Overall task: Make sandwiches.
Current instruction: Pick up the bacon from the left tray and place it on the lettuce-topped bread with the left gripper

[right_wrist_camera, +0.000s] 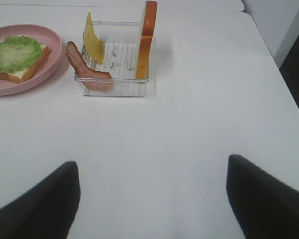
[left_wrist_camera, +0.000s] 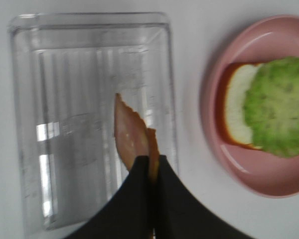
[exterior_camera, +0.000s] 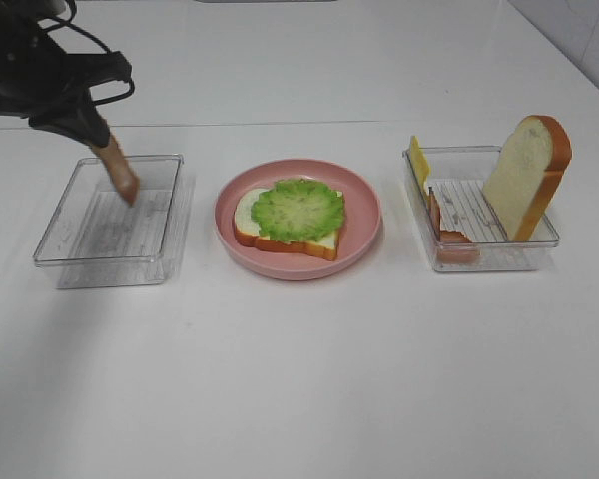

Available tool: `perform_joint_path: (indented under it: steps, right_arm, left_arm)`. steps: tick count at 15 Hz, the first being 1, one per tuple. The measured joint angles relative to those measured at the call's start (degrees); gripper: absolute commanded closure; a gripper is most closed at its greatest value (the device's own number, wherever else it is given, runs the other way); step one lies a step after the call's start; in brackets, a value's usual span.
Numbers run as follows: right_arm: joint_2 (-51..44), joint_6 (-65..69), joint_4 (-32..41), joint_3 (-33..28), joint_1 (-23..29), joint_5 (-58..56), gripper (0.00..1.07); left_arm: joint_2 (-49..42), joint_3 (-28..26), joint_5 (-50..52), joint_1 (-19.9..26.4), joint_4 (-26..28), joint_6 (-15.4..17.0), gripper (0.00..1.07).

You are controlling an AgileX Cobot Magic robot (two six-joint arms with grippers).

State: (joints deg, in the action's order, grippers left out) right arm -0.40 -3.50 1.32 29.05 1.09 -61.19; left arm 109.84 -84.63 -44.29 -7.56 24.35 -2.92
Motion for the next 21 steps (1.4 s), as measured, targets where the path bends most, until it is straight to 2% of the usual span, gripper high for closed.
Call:
perform_joint_path:
  steps: [1, 2, 3, 5, 6, 8, 13, 14, 16, 18, 21]
  right_arm:
    - [0.00, 0.00, 0.00, 0.00, 0.00, 0.00, 0.31]
    - [0.00, 0.00, 0.00, 0.00, 0.00, 0.00, 0.31]
    - [0.00, 0.00, 0.00, 0.00, 0.00, 0.00, 0.31]
    - [0.00, 0.00, 0.00, 0.00, 0.00, 0.00, 0.31]
    - [0.00, 0.00, 0.00, 0.00, 0.00, 0.00, 0.31]
    - [0.00, 0.00, 0.06, 0.00, 0.00, 0.00, 0.31]
    - [0.00, 0.00, 0.06, 0.00, 0.00, 0.00, 0.31]
    - [0.00, 0.00, 0.06, 0.00, 0.00, 0.00, 0.31]
    - [0.00, 0.00, 0.06, 0.00, 0.00, 0.00, 0.31]
    - [0.00, 0.00, 0.06, 0.00, 0.00, 0.00, 0.31]
    - [0.00, 0.00, 0.06, 0.00, 0.00, 0.00, 0.31]
  left_arm:
    - [0.00, 0.00, 0.74, 0.00, 3.44, -2.01, 1.07]
    - [0.00, 0.00, 2.29, -0.23, 9.63, -6.07, 1.07]
    - [0.63, 0.00, 5.10, -1.60, 21.60, -13.52, 1.07]
    - [2.18, 0.00, 5.96, -3.67, 32.66, -18.51, 1.07]
    - [2.64, 0.00, 5.96, -4.24, 34.78, -19.42, 1.07]
    - [5.10, 0.00, 6.02, -7.22, 44.23, -24.81, 1.07]
    - [12.83, -0.06, 6.30, -14.09, 61.88, -37.41, 1.07]
    - [14.21, -0.06, 6.47, -14.38, 63.31, -39.88, 1.07]
    - [16.90, -0.06, 7.56, -14.04, 63.48, -42.23, 1.07]
    - [17.93, -0.06, 7.56, -13.35, 62.57, -42.51, 1.07]
    - [18.16, -0.06, 7.39, -10.71, 56.55, -42.11, 1.07]
